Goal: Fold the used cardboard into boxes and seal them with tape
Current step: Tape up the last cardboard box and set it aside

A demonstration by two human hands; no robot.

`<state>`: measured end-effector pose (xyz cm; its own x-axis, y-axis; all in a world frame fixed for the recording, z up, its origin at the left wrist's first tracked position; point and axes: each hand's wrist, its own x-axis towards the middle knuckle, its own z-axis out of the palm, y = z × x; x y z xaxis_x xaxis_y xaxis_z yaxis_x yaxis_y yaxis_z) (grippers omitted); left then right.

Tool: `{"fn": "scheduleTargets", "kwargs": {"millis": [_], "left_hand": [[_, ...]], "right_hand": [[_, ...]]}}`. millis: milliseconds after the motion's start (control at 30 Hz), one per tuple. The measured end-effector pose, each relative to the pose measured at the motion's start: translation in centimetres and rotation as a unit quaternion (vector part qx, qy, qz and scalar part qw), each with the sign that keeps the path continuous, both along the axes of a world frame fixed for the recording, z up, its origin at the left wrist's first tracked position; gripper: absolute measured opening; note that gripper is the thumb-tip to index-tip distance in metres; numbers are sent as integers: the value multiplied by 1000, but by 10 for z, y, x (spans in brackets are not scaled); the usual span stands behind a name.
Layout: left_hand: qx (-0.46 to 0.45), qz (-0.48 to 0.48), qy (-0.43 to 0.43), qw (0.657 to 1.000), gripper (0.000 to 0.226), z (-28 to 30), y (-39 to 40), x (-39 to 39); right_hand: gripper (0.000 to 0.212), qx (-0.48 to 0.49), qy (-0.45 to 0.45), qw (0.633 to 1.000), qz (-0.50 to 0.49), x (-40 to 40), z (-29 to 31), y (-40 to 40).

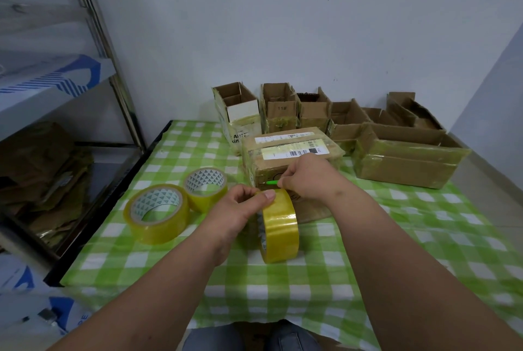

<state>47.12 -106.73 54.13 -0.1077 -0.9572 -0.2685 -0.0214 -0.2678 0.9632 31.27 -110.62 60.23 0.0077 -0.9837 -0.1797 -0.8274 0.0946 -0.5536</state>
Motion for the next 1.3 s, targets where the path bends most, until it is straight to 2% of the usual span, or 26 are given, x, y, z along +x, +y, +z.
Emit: {"fn": "scheduleTargets", "kwargs": {"millis": [67, 333, 567, 633, 733, 833, 900, 1000, 1033, 1067, 1100, 1167, 1200, 1300], "left_hand": [[-2, -2, -2, 1000, 60, -2, -1, 0], [-1, -15, 12, 1000, 30, -4, -6, 6], [-3, -31, 15, 999, 33, 0, -6, 7], [-4, -32, 18, 999, 37, -1, -6, 8], [0, -35, 24, 999, 34, 0, -5, 7], [1, -48, 20, 999, 27, 1, -5, 5], [2, -55, 11, 998, 28, 0, -5, 5], [10, -55, 6, 998, 31, 0, -4, 4], [11, -54, 4, 998, 31, -1, -4, 4], [11, -52, 1, 999, 32, -1, -4, 4], [10, -51, -2, 999, 36, -2, -4, 3], [7, -51, -9, 999, 49, -1, -3, 3], [7, -51, -9, 999, 53, -1, -2, 3], [6, -48, -4, 999, 49, 1, -1, 3]], "right_hand": [[17, 3, 4, 1000, -3, 1, 1, -2], [15, -10, 20, 1000, 9, -12, 0, 1], [14, -41, 111, 993, 0, -33, -13, 5], [14, -36, 91, 995, -24, -42, -20, 9], [25, -40, 46, 996, -57, -52, -39, 14], [12, 2, 72, 995, -66, -55, -57, 22], [23, 27, 118, 990, -75, -52, -64, 28], [37, -34, 150, 982, -112, -44, -67, 31], [34, -58, 115, 984, -126, -41, -65, 30], [30, -72, 40, 987, -139, -37, -64, 29], [25, -72, -64, 984, -150, -33, -61, 28], [26, -15, -268, 950, -162, -18, -57, 27], [30, 17, -321, 932, -165, -11, -55, 26], [35, 77, -394, 899, -176, 5, -57, 23]]}}
